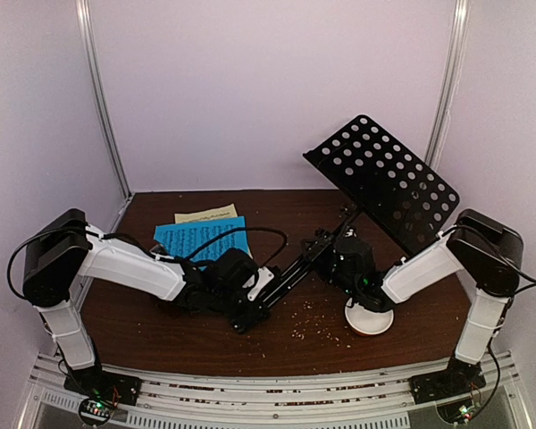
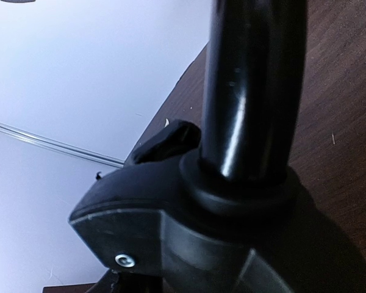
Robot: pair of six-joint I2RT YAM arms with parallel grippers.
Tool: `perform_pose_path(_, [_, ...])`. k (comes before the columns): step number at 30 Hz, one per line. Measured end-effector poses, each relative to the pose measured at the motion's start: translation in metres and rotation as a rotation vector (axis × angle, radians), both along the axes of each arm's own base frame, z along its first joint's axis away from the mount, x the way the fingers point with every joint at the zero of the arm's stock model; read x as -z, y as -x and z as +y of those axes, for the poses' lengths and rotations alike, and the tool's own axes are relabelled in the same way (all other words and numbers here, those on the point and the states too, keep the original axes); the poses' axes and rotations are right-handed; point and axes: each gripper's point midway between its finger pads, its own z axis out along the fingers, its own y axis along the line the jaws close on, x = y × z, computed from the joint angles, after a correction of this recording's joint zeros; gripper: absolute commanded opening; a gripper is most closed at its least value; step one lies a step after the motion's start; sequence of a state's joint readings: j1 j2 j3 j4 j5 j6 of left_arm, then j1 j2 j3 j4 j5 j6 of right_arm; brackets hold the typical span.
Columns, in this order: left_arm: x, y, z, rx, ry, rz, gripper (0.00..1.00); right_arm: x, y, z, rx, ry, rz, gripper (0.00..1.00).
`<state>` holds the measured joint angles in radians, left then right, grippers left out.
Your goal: Pack up the instrument practice props
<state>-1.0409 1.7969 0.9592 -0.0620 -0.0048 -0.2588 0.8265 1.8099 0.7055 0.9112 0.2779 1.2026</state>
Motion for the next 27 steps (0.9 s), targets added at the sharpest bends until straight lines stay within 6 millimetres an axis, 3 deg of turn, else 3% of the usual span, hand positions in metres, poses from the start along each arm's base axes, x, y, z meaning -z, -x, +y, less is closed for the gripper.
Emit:
perform_pose_path(6, [0.002, 0.004, 0.002, -0.007, 0.007, 0.027, 0.0, 0.008, 0.0, 0.001, -0.006, -0.014, 0.037, 0.49])
perform_pose_path(11, [0.004, 0.008, 0.002, -0.008, 0.02, 0.045, 0.0, 0.017, 0.001, 0.002, -0.011, -0.008, 0.063, 0.52])
perform_pose_path(16, [0.005, 0.013, 0.003, -0.014, 0.033, 0.076, 0.0, 0.038, 0.002, 0.002, -0.018, 0.049, 0.104, 0.64])
perform_pose_path(21, [0.004, 0.02, 0.0, -0.021, 0.055, 0.123, 0.0, 0.065, 0.006, -0.006, -0.015, 0.122, 0.166, 0.66])
perform_pose_path(25, [0.006, 0.023, 0.001, -0.03, 0.058, 0.14, 0.0, 0.068, 0.008, -0.005, -0.021, 0.129, 0.172, 0.67])
perform_pose_path(27, [0.006, 0.024, 0.001, -0.03, 0.059, 0.14, 0.0, 0.068, 0.008, -0.005, -0.023, 0.136, 0.169, 0.74])
